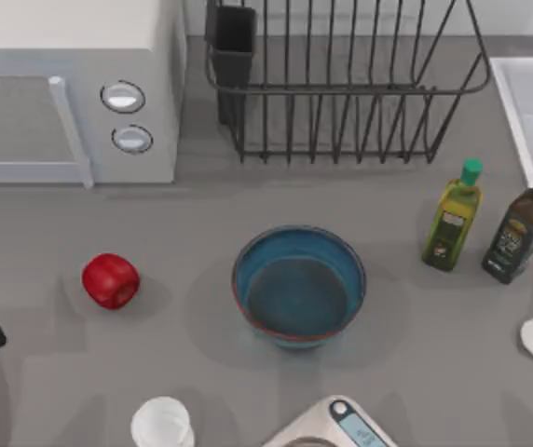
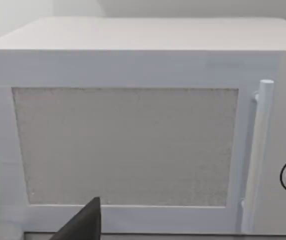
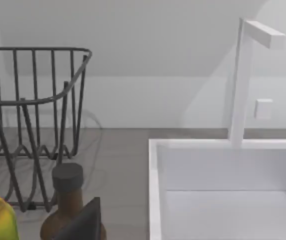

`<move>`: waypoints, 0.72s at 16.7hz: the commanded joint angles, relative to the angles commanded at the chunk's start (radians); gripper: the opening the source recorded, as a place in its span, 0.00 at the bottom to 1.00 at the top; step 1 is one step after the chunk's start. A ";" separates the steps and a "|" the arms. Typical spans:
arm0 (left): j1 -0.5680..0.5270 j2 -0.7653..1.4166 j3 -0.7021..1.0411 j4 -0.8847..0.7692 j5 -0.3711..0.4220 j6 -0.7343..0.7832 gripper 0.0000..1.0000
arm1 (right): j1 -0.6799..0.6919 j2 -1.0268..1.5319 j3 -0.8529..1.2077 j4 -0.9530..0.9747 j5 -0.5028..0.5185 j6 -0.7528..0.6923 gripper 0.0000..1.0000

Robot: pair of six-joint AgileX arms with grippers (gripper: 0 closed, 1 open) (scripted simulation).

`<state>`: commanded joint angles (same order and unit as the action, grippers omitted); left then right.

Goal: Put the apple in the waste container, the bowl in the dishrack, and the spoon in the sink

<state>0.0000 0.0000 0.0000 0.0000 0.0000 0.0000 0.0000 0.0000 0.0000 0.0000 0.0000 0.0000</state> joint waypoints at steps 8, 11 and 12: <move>-0.051 0.221 0.197 -0.152 -0.001 0.045 1.00 | 0.000 0.000 0.000 0.000 0.000 0.000 1.00; -0.100 0.471 0.387 -0.298 -0.003 0.089 1.00 | 0.000 0.000 0.000 0.000 0.000 0.000 1.00; -0.118 0.570 0.458 -0.351 -0.004 0.106 1.00 | 0.000 0.000 0.000 0.000 0.000 0.000 1.00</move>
<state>-0.1184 0.5703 0.4576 -0.3515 -0.0038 0.1055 0.0000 0.0000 0.0000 0.0000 0.0000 0.0000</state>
